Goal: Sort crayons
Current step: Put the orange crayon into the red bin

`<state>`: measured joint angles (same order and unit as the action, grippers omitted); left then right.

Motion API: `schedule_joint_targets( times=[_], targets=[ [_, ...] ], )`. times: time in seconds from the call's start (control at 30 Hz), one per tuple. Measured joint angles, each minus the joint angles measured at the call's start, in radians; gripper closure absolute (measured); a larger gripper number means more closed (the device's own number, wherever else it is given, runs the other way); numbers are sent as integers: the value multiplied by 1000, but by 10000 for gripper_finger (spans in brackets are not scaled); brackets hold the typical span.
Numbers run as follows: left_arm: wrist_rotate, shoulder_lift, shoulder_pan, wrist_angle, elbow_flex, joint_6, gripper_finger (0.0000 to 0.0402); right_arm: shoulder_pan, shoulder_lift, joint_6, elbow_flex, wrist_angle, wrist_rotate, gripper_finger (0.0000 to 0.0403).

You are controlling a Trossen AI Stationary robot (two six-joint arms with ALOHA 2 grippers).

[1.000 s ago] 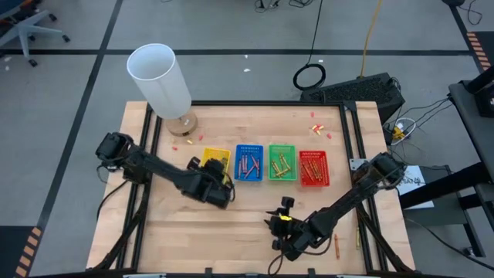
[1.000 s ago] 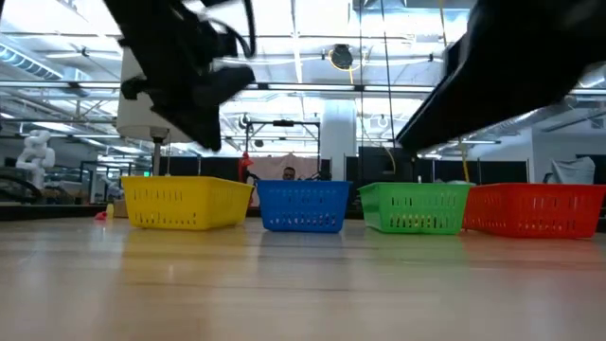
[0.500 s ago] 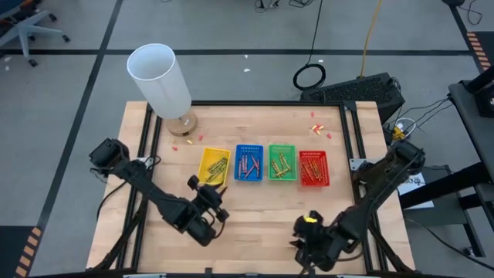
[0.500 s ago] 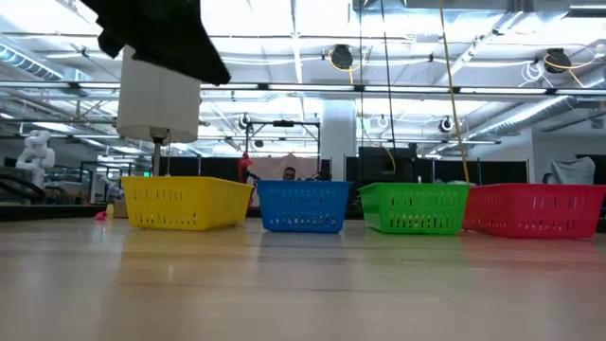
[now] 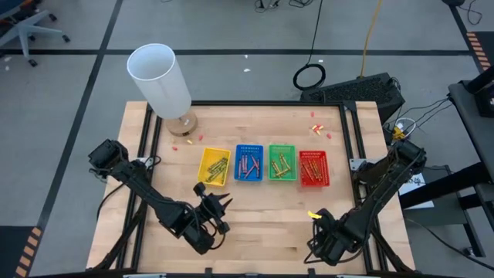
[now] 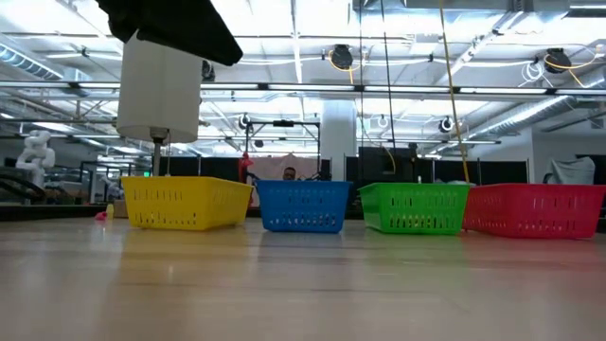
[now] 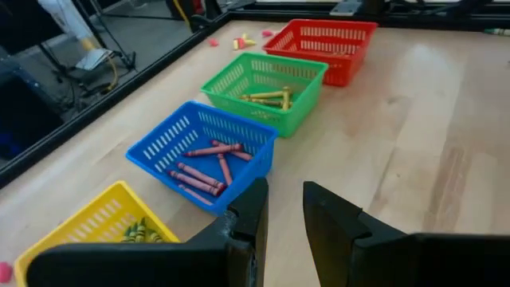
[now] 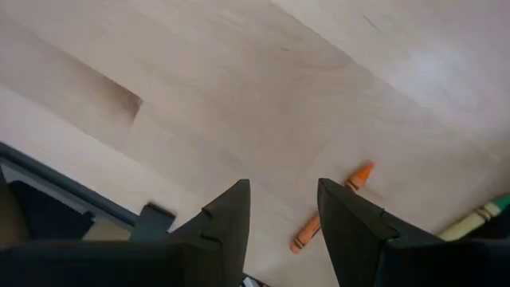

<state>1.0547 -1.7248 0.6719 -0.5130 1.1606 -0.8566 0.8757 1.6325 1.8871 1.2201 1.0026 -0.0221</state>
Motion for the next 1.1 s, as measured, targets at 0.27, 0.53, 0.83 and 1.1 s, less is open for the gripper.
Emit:
schedule_joint_targets(
  times=[0.27, 0.53, 0.83, 1.1],
  targets=[
    [-41, -4, 5, 4, 0, 6, 322, 36, 42, 83, 0, 38, -37, 233],
    [-48, -4, 5, 3, 0, 7, 322, 77, 153, 96, 0, 26, -84, 205],
    [-49, -4, 5, 3, 0, 6, 322, 138, 220, 170, 0, -23, -86, 216],
    [-49, -5, 5, 3, 0, 6, 322, 211, 220, 277, -1, -22, -9, 218]
  ],
)
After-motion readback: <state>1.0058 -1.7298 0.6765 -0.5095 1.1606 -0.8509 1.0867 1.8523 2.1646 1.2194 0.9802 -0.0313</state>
